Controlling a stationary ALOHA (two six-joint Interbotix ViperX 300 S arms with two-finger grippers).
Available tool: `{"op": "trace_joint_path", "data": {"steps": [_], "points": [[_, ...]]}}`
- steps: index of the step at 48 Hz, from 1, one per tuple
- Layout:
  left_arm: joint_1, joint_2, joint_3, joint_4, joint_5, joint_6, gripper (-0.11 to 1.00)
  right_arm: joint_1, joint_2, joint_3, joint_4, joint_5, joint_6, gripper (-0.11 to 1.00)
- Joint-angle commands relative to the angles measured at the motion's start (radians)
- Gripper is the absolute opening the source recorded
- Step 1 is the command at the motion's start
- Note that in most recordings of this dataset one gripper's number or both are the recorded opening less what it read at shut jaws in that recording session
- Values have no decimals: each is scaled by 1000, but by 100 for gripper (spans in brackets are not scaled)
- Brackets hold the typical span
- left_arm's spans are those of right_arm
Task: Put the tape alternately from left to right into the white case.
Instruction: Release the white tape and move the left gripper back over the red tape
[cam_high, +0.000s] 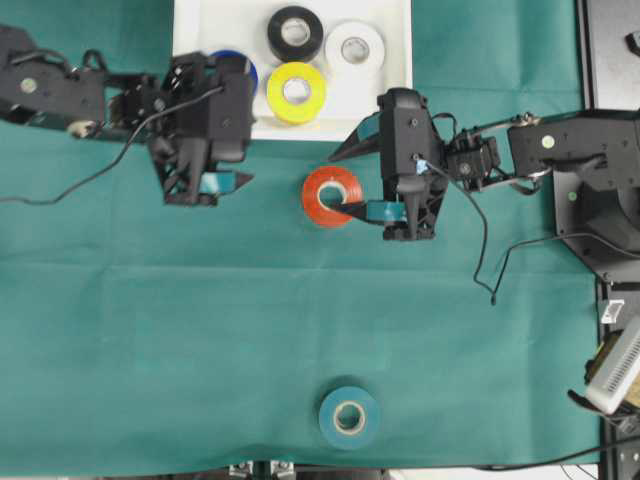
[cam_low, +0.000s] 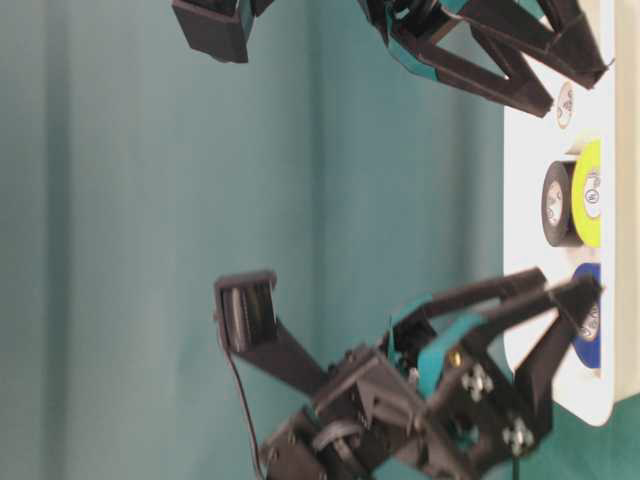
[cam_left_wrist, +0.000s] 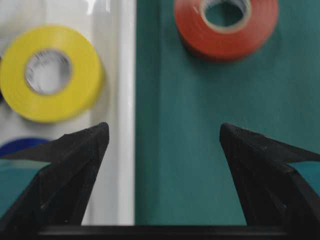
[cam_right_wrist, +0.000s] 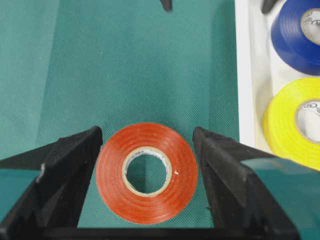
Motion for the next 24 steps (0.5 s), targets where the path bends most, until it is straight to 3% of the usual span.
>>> {"op": "trace_joint_path", "data": {"steps": [1,24], "points": [[-9,-54,12,-3,-11,-3,66,2,-9,-12,-2,-3,2,76],[-23,-74,40,-3,-15,-3,66,2,-9,-14,-2,-3,6,76]]}}
